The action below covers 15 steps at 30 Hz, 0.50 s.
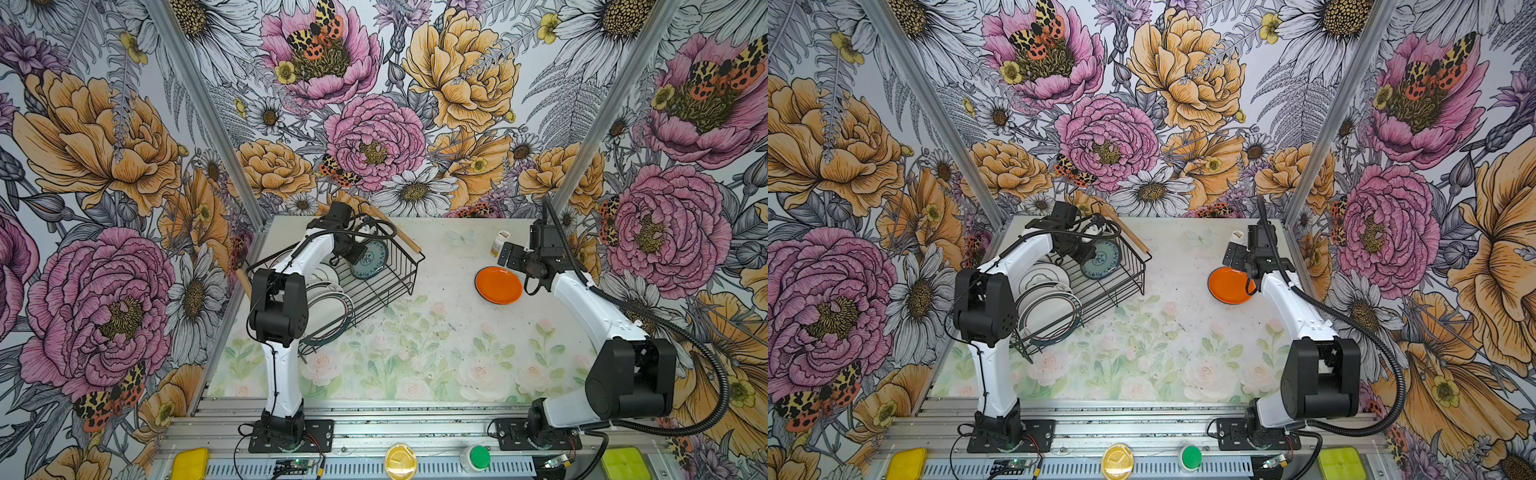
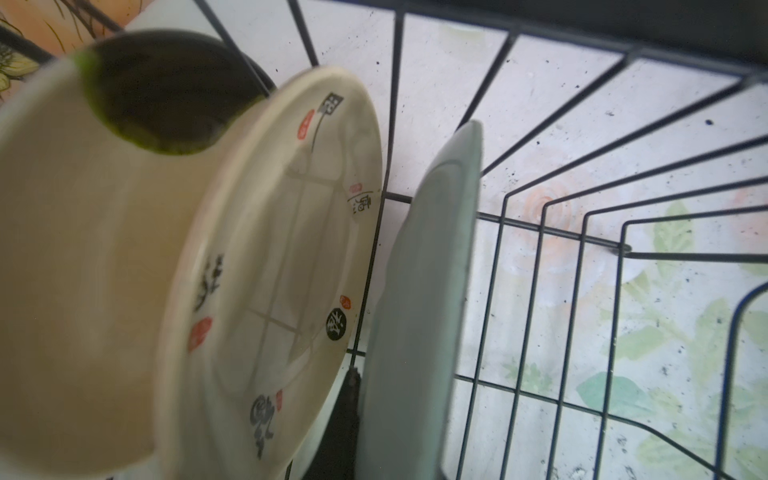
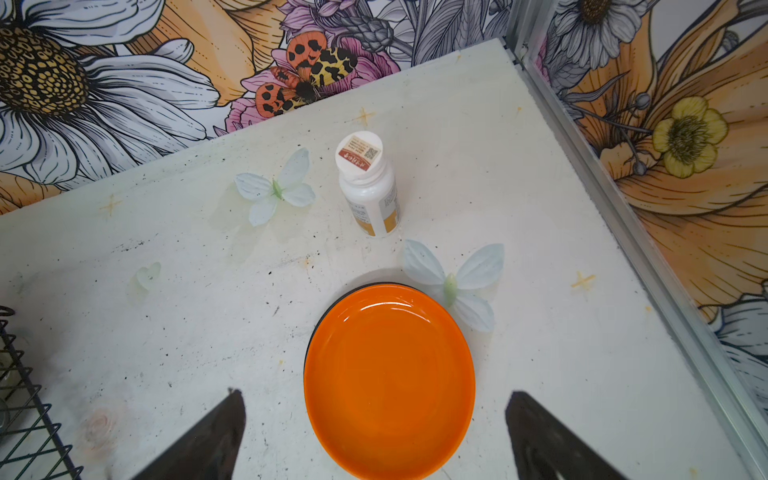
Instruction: Unload the plates from the dish rack
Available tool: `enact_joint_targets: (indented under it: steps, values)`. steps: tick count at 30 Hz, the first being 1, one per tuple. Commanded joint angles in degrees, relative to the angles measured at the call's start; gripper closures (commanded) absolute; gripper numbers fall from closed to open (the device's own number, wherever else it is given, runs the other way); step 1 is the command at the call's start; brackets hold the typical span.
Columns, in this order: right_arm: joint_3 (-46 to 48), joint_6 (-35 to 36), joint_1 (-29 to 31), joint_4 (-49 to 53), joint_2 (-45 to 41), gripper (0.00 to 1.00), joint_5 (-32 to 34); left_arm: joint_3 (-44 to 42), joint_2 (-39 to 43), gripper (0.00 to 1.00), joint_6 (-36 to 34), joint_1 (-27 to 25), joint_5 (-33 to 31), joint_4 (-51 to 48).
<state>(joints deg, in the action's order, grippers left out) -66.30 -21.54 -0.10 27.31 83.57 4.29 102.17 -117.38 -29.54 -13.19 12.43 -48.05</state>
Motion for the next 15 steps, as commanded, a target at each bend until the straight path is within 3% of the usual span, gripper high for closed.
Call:
enact_joint_targets:
  steps: [1,9,15]
  values:
    - [0.6,-0.4,-0.3,-1.0,-2.3,0.01,0.1,-0.9,6.1,1.0,-0.4,0.2,1.1,-0.7]
    - [1.6,-0.3,-0.7,-1.0,-4.6,0.01,-0.3,-1.4,12.5,1.0,-0.1,0.1,-1.4,-1.5]
    - [2.3,-0.3,-1.0,-1.1,-5.9,0.01,-0.8,2.9,19.3,1.0,3.2,-1.4,-7.1,-0.9]
